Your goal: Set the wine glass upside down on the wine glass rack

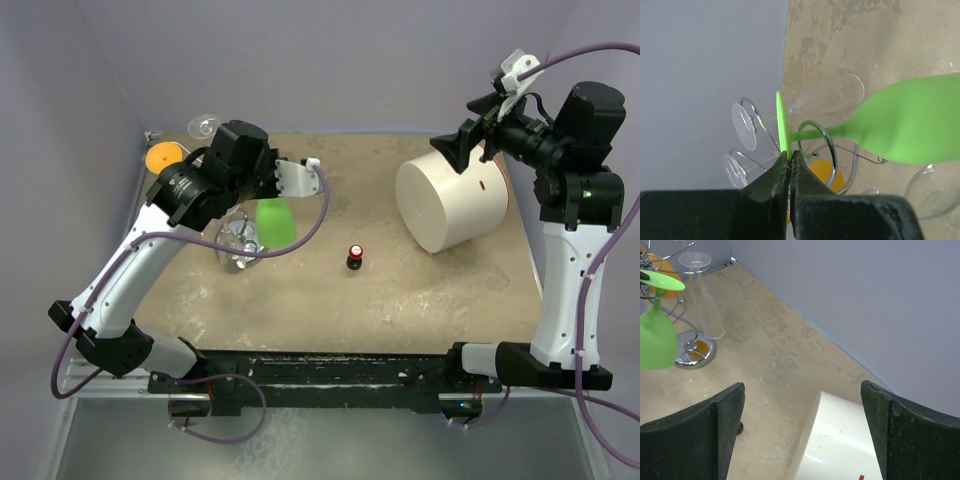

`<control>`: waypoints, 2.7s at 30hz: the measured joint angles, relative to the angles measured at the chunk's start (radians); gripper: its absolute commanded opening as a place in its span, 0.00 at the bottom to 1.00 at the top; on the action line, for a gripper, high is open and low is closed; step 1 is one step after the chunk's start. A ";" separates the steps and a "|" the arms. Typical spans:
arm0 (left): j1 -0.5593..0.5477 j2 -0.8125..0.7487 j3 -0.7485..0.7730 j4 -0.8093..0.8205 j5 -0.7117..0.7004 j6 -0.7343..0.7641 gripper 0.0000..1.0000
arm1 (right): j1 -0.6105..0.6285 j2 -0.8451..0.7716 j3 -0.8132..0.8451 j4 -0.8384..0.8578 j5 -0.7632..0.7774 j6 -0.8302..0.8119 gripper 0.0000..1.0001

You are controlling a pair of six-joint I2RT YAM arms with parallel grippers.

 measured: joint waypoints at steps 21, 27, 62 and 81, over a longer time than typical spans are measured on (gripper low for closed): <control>0.000 0.000 -0.010 0.014 0.019 -0.041 0.21 | -0.005 0.000 -0.015 0.014 -0.001 0.001 1.00; 0.000 0.000 -0.010 0.014 0.041 -0.063 0.23 | -0.006 -0.004 -0.018 0.015 -0.002 0.002 1.00; 0.000 -0.023 -0.028 0.065 0.132 -0.153 0.79 | -0.012 -0.022 -0.032 0.023 -0.008 0.011 1.00; 0.000 -0.037 -0.021 0.087 0.197 -0.296 0.99 | -0.012 -0.010 -0.046 0.009 0.055 -0.012 1.00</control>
